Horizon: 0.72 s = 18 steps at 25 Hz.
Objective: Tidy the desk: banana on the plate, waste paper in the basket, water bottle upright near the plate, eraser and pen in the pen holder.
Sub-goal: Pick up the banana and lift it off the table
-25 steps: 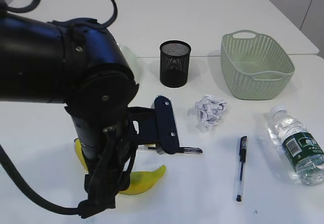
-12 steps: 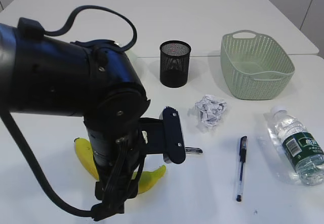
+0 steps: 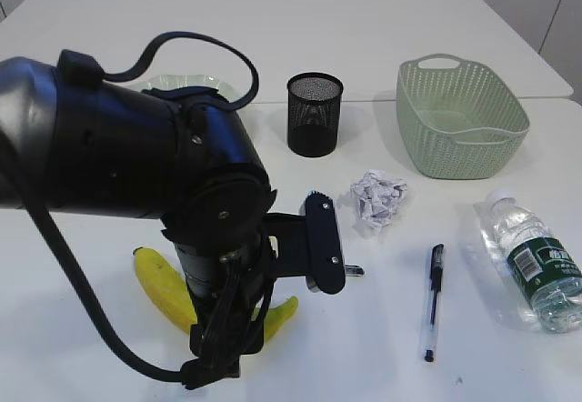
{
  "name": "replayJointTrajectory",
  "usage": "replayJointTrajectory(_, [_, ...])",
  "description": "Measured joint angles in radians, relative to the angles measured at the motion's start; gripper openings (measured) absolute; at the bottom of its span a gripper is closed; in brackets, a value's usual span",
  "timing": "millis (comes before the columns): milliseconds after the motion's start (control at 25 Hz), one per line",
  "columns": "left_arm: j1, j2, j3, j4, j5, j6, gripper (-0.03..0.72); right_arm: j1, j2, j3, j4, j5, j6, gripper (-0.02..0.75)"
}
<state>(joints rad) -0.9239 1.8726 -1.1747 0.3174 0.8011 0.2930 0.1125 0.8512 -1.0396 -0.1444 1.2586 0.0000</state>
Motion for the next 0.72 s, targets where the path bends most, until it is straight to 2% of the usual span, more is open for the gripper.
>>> replayJointTrajectory(360, [0.000,0.018,0.000,0.018,-0.002,-0.002,0.549,0.000,0.000,0.000,0.000,0.000,0.000,0.305])
replayJointTrajectory(720, [0.078,0.018,0.000,0.028,-0.002,-0.002,0.549,0.000,0.000,0.000,0.000,0.000,0.000,0.305])
